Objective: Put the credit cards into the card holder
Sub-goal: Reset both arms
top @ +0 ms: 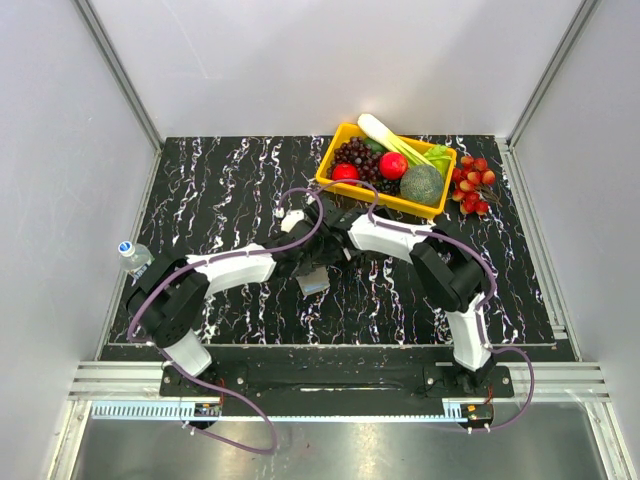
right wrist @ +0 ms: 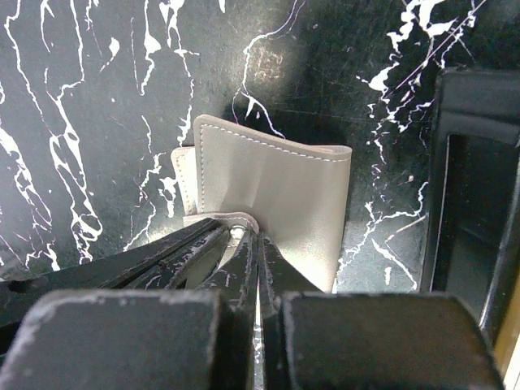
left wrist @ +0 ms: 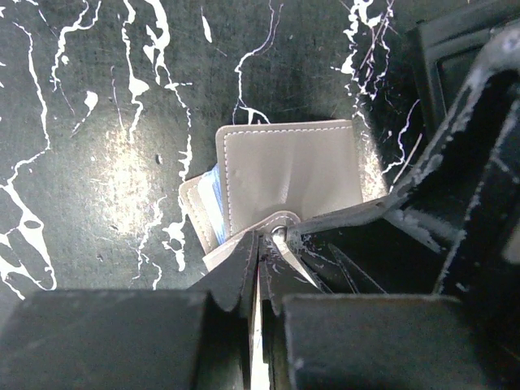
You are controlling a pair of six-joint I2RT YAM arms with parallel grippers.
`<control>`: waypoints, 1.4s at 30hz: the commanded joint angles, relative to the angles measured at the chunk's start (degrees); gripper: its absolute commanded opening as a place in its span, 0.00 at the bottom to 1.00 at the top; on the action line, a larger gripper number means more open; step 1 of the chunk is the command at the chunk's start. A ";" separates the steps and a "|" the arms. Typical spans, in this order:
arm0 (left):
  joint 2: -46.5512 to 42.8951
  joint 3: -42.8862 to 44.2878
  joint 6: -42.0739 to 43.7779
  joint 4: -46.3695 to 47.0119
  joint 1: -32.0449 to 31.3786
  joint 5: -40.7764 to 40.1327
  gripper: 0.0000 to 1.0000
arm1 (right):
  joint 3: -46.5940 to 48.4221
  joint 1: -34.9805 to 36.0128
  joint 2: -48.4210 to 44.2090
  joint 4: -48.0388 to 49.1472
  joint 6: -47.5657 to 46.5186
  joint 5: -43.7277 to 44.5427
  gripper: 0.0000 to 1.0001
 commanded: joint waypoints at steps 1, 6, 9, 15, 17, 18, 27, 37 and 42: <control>5.61 -1.51 3.67 2.62 -1.14 1.54 0.03 | -0.12 2.21 9.03 -3.84 -2.63 1.09 0.00; 5.78 -1.87 3.23 5.97 -1.14 3.73 0.03 | 0.05 2.21 9.03 -1.64 -1.75 -1.73 0.00; 4.91 -2.65 3.05 5.61 -0.97 2.60 0.04 | -0.21 2.04 8.86 -1.90 -1.84 -0.42 0.00; -5.53 -5.20 4.28 6.93 0.00 -0.47 0.32 | -6.61 0.90 -2.63 5.72 -2.19 4.06 0.16; -10.71 -5.99 5.24 7.54 0.70 -1.79 0.54 | -8.99 -0.51 -8.08 9.68 -3.15 4.51 0.32; -13.35 -6.17 5.60 7.28 1.23 -2.32 0.66 | -10.83 -1.12 -11.16 12.83 -4.20 4.51 0.43; -27.25 -6.61 6.39 0.78 6.15 -5.93 0.99 | -24.89 -3.41 -33.75 23.50 -7.73 6.69 0.84; -28.14 -7.66 4.72 -2.47 6.86 -8.74 0.99 | -41.95 -22.64 -53.54 13.58 -4.04 18.56 0.94; -28.84 -8.81 5.07 -1.69 7.21 -9.36 0.99 | -44.06 -31.52 -58.99 8.30 -2.72 25.76 0.96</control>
